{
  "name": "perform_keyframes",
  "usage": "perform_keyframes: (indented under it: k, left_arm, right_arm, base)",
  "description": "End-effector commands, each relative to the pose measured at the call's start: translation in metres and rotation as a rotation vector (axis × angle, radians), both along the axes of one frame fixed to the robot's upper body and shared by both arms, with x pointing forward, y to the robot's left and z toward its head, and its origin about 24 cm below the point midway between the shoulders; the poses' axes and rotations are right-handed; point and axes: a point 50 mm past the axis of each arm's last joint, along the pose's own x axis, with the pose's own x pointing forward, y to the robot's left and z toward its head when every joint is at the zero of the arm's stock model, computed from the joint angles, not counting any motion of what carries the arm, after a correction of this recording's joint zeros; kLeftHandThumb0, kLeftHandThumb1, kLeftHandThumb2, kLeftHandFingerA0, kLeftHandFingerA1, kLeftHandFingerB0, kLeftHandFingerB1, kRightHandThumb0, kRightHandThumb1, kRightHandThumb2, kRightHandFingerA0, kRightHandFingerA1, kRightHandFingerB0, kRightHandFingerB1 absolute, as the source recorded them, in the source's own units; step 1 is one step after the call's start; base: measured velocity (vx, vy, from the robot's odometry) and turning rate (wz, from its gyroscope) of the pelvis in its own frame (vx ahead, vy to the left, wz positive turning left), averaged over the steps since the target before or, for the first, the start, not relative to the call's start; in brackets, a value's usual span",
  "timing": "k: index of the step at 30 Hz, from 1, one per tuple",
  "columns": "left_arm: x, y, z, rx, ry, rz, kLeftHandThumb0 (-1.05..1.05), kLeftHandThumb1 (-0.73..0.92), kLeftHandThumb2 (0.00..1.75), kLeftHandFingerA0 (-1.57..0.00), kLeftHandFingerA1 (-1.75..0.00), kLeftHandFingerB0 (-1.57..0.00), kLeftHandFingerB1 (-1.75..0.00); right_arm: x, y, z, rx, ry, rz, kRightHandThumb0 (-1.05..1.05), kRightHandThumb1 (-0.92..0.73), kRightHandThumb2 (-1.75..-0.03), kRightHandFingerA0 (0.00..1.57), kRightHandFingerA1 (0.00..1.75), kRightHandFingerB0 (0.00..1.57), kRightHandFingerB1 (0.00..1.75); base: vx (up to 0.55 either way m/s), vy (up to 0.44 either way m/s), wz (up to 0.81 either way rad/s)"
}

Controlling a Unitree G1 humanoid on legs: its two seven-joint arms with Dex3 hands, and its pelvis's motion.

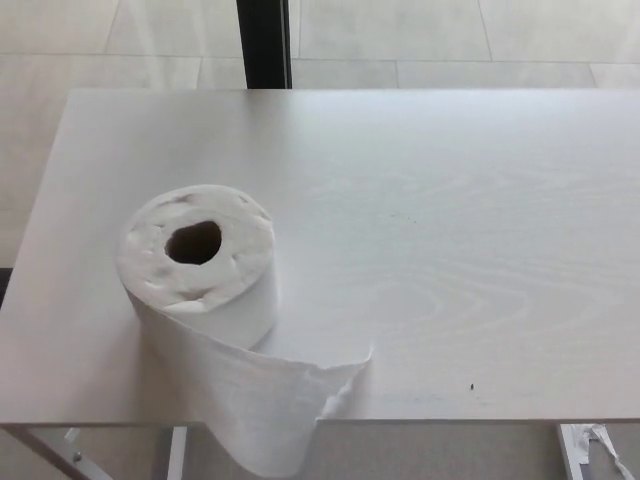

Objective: A toilet paper roll is kept in the middle of the desk infront of the robot. The robot places its left hand on the top of the toilet paper roll to hold it still and uses its right hand to tear off a piece of toilet paper from it and hands the paper to a person

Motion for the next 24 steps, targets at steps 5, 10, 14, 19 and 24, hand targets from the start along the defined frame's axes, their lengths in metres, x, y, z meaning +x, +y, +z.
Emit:
perform_keyframes:
  k: [5, 10, 14, 19, 24]
  left_arm:
    - [-0.102, 0.029, -0.033, -0.353, -0.087, 0.238, -0.88, 0.67, 1.18, -1.56, -1.4, -0.25, -0.83]
    - [-0.166, -0.004, -0.117, -0.449, 0.662, 0.227, -0.78, 0.82, 0.64, -1.01, -1.12, -0.38, -0.89]
    - [-0.157, 0.007, -0.132, -0.53, 0.542, 0.212, -0.79, 0.74, 0.62, -0.86, -0.89, -0.51, -0.8]
    - [-0.146, 0.006, -0.128, -0.524, 0.592, 0.092, -0.77, 0.73, 0.61, -0.69, -0.93, -0.61, -0.75]
    - [-0.14, 0.013, -0.129, -0.501, 0.603, 0.057, -0.76, 0.71, 0.6, -0.57, -0.95, -0.63, -0.74]
  right_arm:
    - [-0.08, -0.044, -0.001, 0.217, -0.639, -0.405, -0.7, -0.76, -0.63, 0.13, 0.66, 0.16, 0.37]
    - [-0.122, -0.006, -0.125, 0.563, -0.635, -0.671, -0.52, -0.67, -0.6, 0.71, 1.26, 0.19, 0.4]
    - [-0.125, 0.001, -0.139, 0.648, -0.252, -0.527, -0.61, -0.67, -0.6, 0.66, 0.9, 0.45, 0.6]
    - [-0.113, 0.003, -0.14, 0.745, -0.224, -0.414, -0.61, -0.69, -0.6, 0.4, 0.69, 0.24, 0.42]
    - [-0.103, 0.006, -0.143, 0.753, -0.068, -0.337, -0.68, -0.52, -0.88, 0.24, 0.66, 0.08, 0.48]
  base:
    - [0.0, 0.0, 0.0]
    - [0.0, 0.0, 0.0]
    - [0.0, 0.0, 0.0]
    - [0.0, 0.0, 0.0]
    - [0.0, 0.0, 0.0]
